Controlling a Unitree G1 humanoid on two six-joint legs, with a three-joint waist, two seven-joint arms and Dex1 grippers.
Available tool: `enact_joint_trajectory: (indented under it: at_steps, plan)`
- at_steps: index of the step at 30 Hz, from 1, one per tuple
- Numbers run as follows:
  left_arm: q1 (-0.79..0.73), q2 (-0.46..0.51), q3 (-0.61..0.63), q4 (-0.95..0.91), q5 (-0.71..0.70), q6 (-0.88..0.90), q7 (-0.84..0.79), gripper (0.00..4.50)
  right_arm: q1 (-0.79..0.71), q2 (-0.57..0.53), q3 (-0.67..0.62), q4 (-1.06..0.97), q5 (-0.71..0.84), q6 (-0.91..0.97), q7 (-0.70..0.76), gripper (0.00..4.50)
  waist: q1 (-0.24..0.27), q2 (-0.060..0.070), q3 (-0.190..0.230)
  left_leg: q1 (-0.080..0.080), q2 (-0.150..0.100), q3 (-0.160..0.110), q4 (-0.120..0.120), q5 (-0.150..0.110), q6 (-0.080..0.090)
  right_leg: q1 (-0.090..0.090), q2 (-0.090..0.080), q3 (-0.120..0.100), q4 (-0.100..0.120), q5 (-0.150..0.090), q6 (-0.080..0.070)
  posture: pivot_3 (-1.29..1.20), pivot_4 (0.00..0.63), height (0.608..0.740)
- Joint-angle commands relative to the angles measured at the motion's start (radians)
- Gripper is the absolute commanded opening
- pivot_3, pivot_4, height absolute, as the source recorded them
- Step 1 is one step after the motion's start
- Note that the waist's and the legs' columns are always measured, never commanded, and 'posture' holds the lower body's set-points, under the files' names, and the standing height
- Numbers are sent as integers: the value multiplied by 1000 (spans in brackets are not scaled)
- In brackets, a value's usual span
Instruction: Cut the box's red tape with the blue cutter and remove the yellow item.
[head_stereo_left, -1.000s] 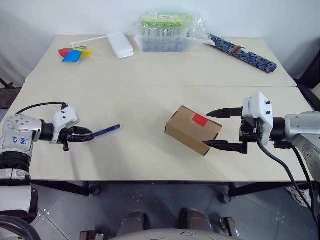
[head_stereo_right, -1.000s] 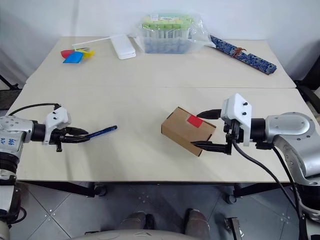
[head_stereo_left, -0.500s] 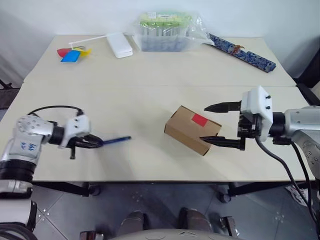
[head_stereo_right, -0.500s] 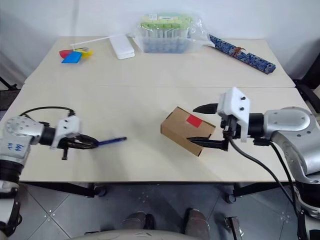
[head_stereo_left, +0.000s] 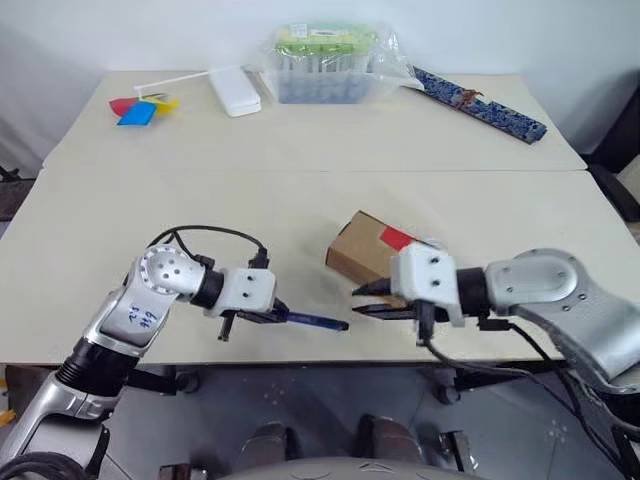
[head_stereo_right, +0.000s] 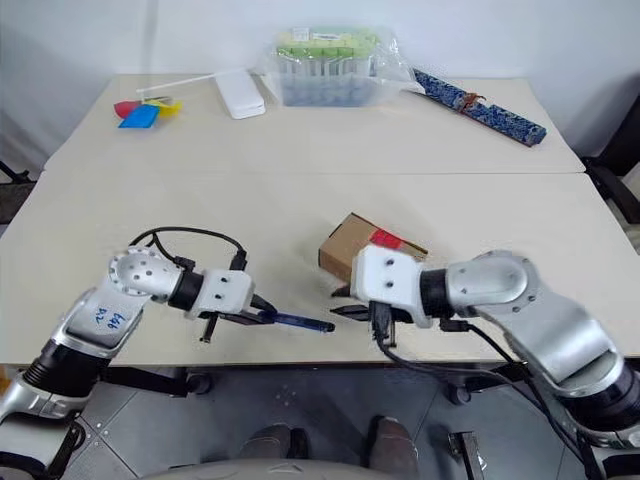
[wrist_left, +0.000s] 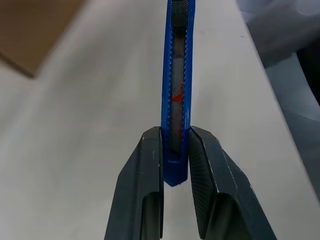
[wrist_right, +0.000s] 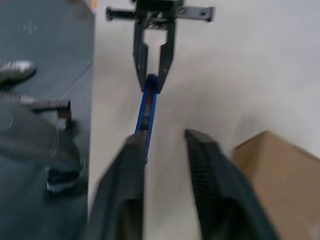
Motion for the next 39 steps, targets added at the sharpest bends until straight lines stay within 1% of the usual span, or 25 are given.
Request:
enact_joint_trajectory:
  at_steps: [1,4,6,14,20,28,35,39]
  plan:
    - [24,32,0,-63,35,12,24,378,-3,8,57,0,-88,-74,21,50,1,0,0,0,0,0,0,0,0,0,0,0,0,0,0,0,150,740]
    - [44,58,4,-83,70,30,58,378,-1,28,128,31,-175,-141,36,50,1,0,0,0,0,0,1,0,0,0,0,0,0,0,0,0,150,740]
    - [63,69,7,-116,81,49,79,378,5,42,152,48,-211,-173,44,50,1,0,0,0,0,0,1,0,0,0,0,1,0,0,0,0,150,740]
    - [169,123,5,-288,99,226,126,378,1,120,234,161,-335,-302,86,50,-1,0,0,1,1,0,1,0,0,0,1,1,1,0,-1,0,150,740]
    - [188,124,-22,-370,112,335,145,378,-10,180,259,265,-406,-397,112,50,0,0,0,1,1,1,1,0,0,0,1,2,1,0,-1,0,150,740]
    - [179,128,-37,-404,116,386,144,378,2,222,269,357,-485,-493,122,50,-2,1,-1,4,2,2,1,0,-1,2,1,4,2,-1,-2,0,150,740]
    - [184,139,-35,-435,105,416,138,378,-6,270,259,403,-523,-534,114,50,-5,0,-1,15,6,11,-1,0,-2,5,5,14,4,-3,-5,0,150,740]
    - [189,150,-35,-448,96,421,129,378,-12,287,250,420,-532,-547,121,50,-6,0,-1,18,16,15,-1,-1,-6,5,10,17,5,-4,-9,0,150,740]
